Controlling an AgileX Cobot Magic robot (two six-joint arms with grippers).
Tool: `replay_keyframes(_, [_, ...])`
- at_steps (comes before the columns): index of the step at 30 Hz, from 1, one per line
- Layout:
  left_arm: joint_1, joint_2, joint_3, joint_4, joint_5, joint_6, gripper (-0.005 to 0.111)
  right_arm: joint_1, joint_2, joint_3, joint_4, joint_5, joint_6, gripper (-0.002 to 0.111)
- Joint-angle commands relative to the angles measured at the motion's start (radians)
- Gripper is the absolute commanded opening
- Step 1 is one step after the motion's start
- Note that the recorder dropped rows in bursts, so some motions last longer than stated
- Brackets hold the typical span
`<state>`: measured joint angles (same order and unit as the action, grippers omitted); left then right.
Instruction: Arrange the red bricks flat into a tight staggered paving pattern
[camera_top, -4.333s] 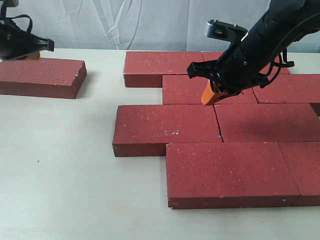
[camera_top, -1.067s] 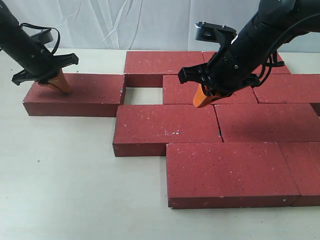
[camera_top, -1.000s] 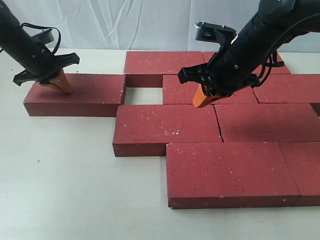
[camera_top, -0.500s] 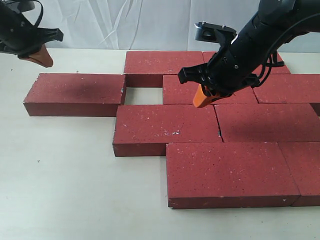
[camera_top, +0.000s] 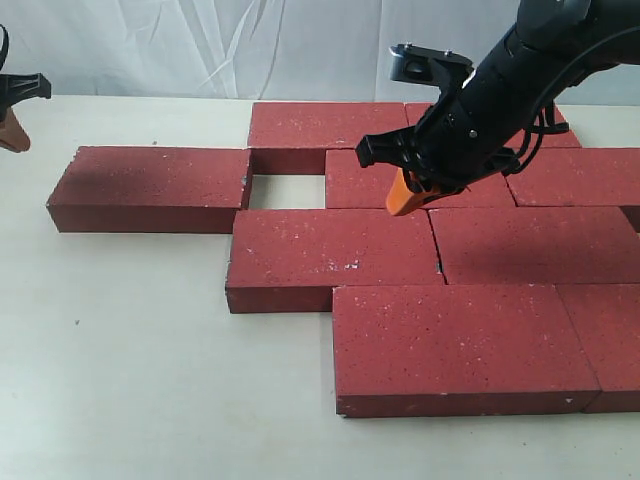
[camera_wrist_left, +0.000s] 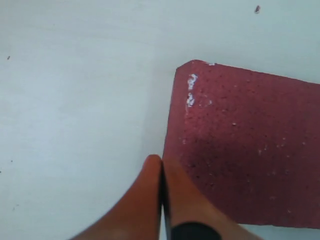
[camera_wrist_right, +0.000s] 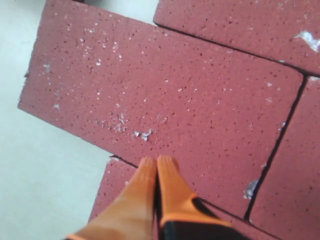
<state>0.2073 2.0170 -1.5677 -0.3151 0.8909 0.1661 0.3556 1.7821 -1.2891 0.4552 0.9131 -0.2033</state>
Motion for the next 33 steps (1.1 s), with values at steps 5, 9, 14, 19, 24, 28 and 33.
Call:
replay_keyframes(5, [0.019, -0.007, 0.073, 0.002, -0.106, -0.003, 0.000, 0.000, -0.009, -0.003, 0.000, -0.002, -0.011, -0.001])
replay_keyframes(9, [0.019, -0.001, 0.084, 0.002, -0.114, -0.001, 0.000, 0.000, -0.009, -0.003, 0.000, -0.004, -0.010, -0.001])
replay_keyframes(14, [0.019, 0.004, 0.084, -0.013, -0.114, 0.001, 0.000, 0.000, -0.009, -0.003, 0.000, -0.004, -0.010, -0.001])
replay_keyframes(19, [0.019, 0.004, 0.084, -0.018, -0.118, 0.001, 0.000, 0.000, -0.009, -0.003, 0.000, -0.006, -0.012, -0.001])
replay_keyframes(24, [0.019, 0.004, 0.084, -0.018, -0.118, 0.001, 0.000, 0.000, -0.009, -0.003, 0.000, -0.006, -0.012, -0.001])
replay_keyframes(28, [0.019, 0.015, 0.084, -0.018, -0.118, 0.001, 0.000, 0.000, -0.009, -0.003, 0.000, -0.006, -0.012, -0.001])
replay_keyframes(33, [0.019, 0.062, 0.084, -0.091, -0.111, 0.045, 0.000, 0.000, -0.009, -0.003, 0.000, -0.004, -0.013, -0.001])
